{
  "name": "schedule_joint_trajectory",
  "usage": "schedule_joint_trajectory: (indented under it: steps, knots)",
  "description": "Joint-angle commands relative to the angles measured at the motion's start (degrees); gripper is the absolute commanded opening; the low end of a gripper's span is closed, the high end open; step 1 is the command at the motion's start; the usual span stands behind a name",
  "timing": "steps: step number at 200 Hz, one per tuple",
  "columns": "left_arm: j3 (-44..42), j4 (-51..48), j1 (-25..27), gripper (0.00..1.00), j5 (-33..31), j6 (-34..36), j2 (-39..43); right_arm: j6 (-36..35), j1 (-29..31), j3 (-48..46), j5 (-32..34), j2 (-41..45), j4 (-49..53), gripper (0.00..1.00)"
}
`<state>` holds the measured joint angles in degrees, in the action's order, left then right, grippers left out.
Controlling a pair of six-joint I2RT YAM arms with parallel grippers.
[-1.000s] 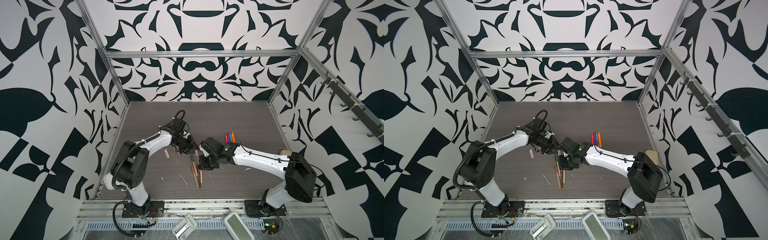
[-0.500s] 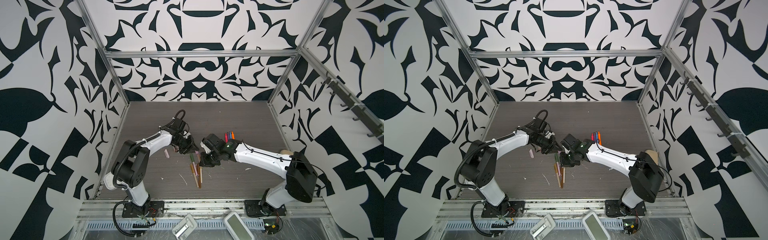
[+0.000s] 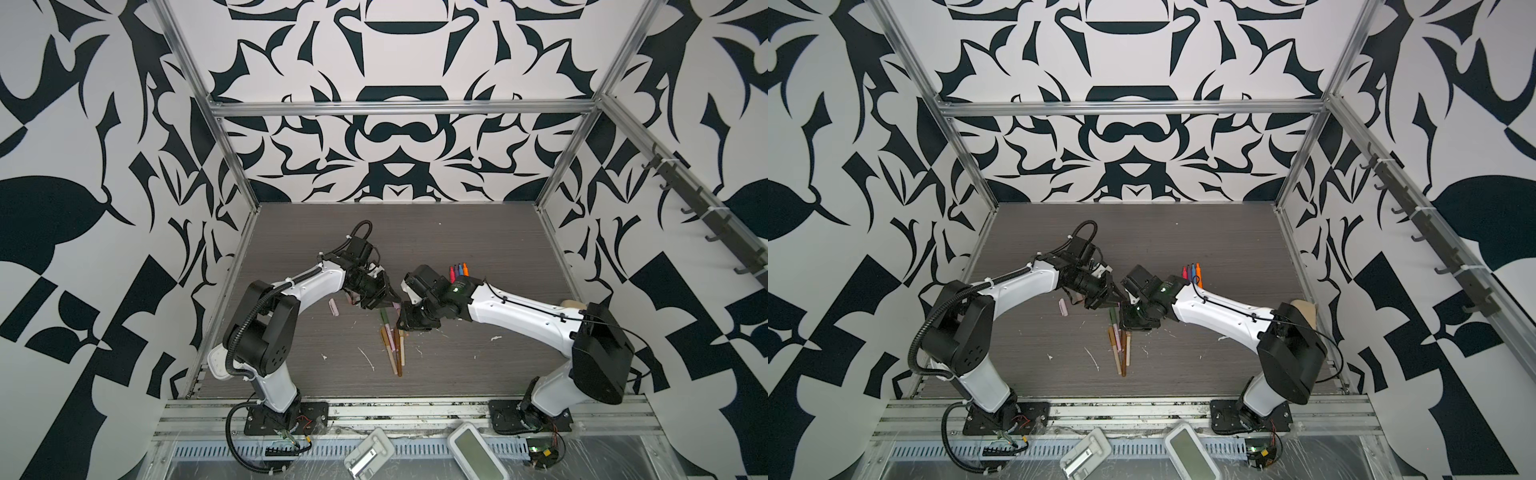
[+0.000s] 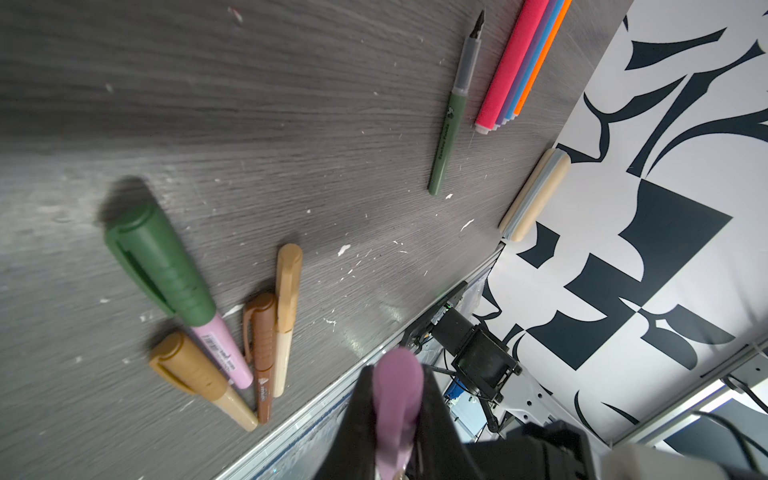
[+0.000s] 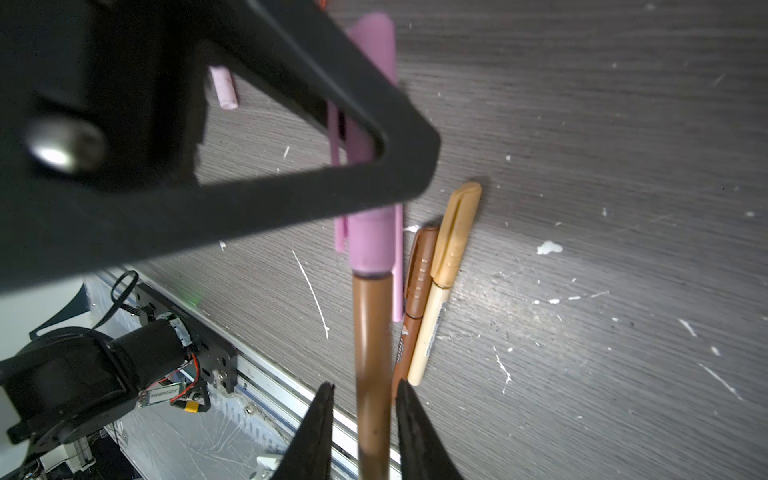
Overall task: Open the pen caps
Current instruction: 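Close the left gripper on the pink cap of the held brown pen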
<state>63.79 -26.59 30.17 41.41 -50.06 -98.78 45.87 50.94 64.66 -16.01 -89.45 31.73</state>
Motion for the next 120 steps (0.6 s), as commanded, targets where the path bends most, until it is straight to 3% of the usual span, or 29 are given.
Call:
schedule_joint_trajectory:
  steps: [1,27,48,85,120]
  knots:
    - [1.0,-0.2,0.4,0.0,0.6,-0.6,0.8,-1.2,-0.3,2.7,1.3,-0.5,0.6,0.27]
    - [0.8,-0.3,0.5,0.0,0.2,-0.6,1.1,-1.3,-0.3,2.8,1.4,-0.6,0.8,0.16]
    - [1.3,-1.3,0.5,0.0,-0.4,-0.1,1.3,-1.3,-0.3,1.9,1.1,-0.1,1.0,0.0]
    - [6.2,-5.0,-0.8,0.0,-1.9,2.3,-0.2,-0.1,-0.3,-1.6,0.7,2.0,0.3,0.0]
    - [17.3,-13.3,-6.1,0.0,-5.3,9.2,-5.2,1.5,2.7,-5.3,1.3,4.2,-0.2,0.0]
